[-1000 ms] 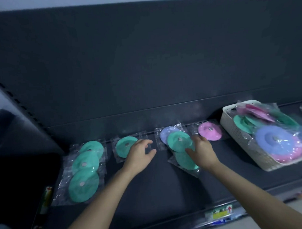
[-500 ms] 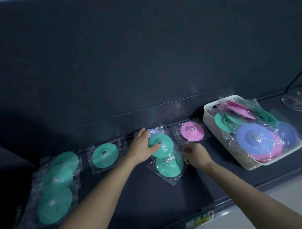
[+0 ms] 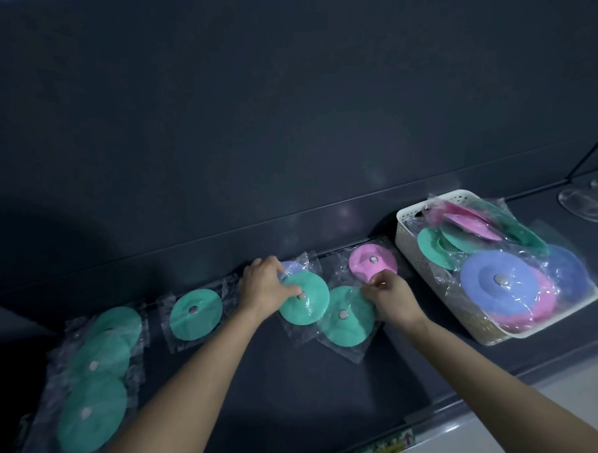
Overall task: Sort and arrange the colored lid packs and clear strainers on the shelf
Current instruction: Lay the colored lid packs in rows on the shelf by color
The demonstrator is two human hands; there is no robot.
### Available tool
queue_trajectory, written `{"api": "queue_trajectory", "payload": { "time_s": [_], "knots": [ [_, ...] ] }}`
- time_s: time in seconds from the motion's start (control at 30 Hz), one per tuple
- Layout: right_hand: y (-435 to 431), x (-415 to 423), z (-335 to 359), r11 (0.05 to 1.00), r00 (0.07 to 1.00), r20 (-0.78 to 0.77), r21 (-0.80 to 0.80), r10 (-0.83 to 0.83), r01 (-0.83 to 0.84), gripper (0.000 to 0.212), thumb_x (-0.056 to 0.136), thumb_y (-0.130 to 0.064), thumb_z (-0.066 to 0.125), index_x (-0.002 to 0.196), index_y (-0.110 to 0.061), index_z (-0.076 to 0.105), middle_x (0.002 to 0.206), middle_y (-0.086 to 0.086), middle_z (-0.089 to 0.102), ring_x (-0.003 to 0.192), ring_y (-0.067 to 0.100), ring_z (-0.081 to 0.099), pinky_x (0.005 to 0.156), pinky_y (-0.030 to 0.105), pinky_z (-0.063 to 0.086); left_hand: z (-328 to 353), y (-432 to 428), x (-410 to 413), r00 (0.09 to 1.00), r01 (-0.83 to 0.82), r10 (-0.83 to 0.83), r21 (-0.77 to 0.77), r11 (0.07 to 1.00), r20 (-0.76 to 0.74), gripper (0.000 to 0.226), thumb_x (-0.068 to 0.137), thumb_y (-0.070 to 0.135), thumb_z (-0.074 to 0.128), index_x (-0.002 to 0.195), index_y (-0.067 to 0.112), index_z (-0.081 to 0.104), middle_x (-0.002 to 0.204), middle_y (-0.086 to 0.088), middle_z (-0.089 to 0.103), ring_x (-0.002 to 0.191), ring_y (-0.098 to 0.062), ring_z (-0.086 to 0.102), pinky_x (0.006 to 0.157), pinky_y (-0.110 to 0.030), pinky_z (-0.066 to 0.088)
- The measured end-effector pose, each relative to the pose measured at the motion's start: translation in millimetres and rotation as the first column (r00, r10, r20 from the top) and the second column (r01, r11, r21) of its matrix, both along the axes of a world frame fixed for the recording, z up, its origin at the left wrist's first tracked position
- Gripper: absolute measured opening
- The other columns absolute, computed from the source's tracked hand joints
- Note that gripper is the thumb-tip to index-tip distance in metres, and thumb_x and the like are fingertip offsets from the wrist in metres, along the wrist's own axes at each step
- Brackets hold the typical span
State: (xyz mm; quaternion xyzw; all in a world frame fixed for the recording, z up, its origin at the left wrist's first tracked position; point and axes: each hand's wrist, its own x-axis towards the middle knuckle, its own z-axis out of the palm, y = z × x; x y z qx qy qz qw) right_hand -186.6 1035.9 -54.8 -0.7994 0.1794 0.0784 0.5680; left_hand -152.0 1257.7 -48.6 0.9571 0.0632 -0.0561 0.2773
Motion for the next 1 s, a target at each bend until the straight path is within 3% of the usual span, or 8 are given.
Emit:
{"api": "queue_trajectory", "payload": {
  "time_s": [0.2,0.33,0.43,0.57,0.67,0.8,0.9,1.0],
  "knots": [
    [-3.7,0.0,12.2,0.993,0.996,0.024,0.087,-0.084,0.082,0.020,0.079,0.004,0.052,0.081,-0.016,0.057,0.064,0.005,0.055,0.054,0.019,0.046,0.052,0.028,0.037,-6.6,2.8,-8.2,0.998,0.054,-0.054,-0.006,0.999,-0.012,0.067,0.062,0.048,0.083,0.105,0.010,0.048,0.105,-0.004,0.049,0.100,-0.022,0.048,0.083,-0.035,0.044],
    [-5.5,-5.1,13.5,0.989,0.995,0.029,0.120,-0.096,0.091,0.021,0.082,0.005,0.052,0.084,-0.013,0.064,0.066,0.005,0.059,0.057,0.017,0.050,0.052,0.026,0.041,-3.8,-2.2,-9.2,0.996,0.047,-0.052,-0.076,0.996,-0.067,0.044,0.068,0.036,0.082,0.092,0.014,0.051,0.084,0.004,0.053,0.081,-0.017,0.052,0.066,-0.028,0.038],
    [-8.9,-7.2,13.7,0.990,0.985,0.112,0.056,-0.132,0.126,0.018,0.084,0.000,0.056,0.082,-0.015,0.065,0.077,0.003,0.066,0.070,0.017,0.058,0.067,0.030,0.048,-8.6,1.4,-8.8,0.998,-0.014,0.003,-0.189,0.982,-0.056,0.015,0.078,0.013,0.071,0.073,0.016,0.057,0.074,0.004,0.058,0.076,-0.019,0.058,0.068,-0.027,0.047],
    [-13.6,-7.4,20.8,0.986,0.955,0.249,0.009,-0.163,0.166,0.012,0.089,-0.006,0.059,0.081,-0.014,0.065,0.076,-0.004,0.065,0.070,0.009,0.057,0.069,0.020,0.047,-9.0,6.1,-16.0,0.998,-0.068,0.064,-0.279,0.958,-0.024,0.021,0.085,0.007,0.055,0.067,0.016,0.048,0.067,0.005,0.051,0.067,-0.015,0.047,0.057,-0.024,0.037],
    [-12.2,-8.1,32.2,0.953,0.882,0.386,-0.018,-0.271,0.301,0.012,0.090,-0.004,0.055,0.086,-0.011,0.063,0.075,-0.007,0.061,0.069,0.008,0.054,0.058,0.004,0.038,-3.5,6.0,-21.5,0.980,-0.200,0.176,-0.531,0.823,-0.096,0.009,0.083,0.019,0.048,0.075,0.016,0.044,0.077,-0.002,0.052,0.070,-0.018,0.050,0.070,-0.041,0.054],
    [-4.7,-9.9,47.2,0.893,0.779,0.460,0.075,-0.425,0.443,0.013,0.091,-0.004,0.050,0.089,-0.014,0.059,0.081,-0.003,0.060,0.074,0.009,0.053,0.062,0.011,0.037,4.3,4.6,-36.2,0.942,-0.337,0.191,-0.769,0.543,-0.278,0.008,0.098,0.011,0.038,0.102,0.006,0.042,0.104,-0.017,0.061,0.077,-0.030,0.071,0.064,-0.040,0.060],
    [10.1,-11.6,47.9,0.877,0.826,0.316,0.283,-0.467,0.388,0.017,0.087,0.002,0.049,0.081,-0.012,0.056,0.078,0.002,0.060,0.071,0.014,0.056,0.063,0.017,0.046,1.9,6.7,-43.6,0.941,-0.332,0.221,-0.819,0.469,-0.255,0.009,0.098,0.011,0.038,0.103,0.004,0.042,0.111,-0.021,0.064,0.084,-0.030,0.072,0.071,-0.042,0.060],
    [34.3,-19.2,29.9,0.860,0.938,0.022,0.406,-0.346,0.308,0.023,0.085,0.010,0.043,0.073,-0.008,0.051,0.064,0.006,0.051,0.056,0.018,0.048,0.047,0.024,0.043,0.1,7.4,-51.6,0.940,-0.330,0.232,-0.835,0.439,-0.250,0.003,0.097,0.006,0.039,0.094,0.007,0.040,0.109,-0.019,0.065,0.087,-0.026,0.071,0.076,-0.041,0.059]
  ]
}}
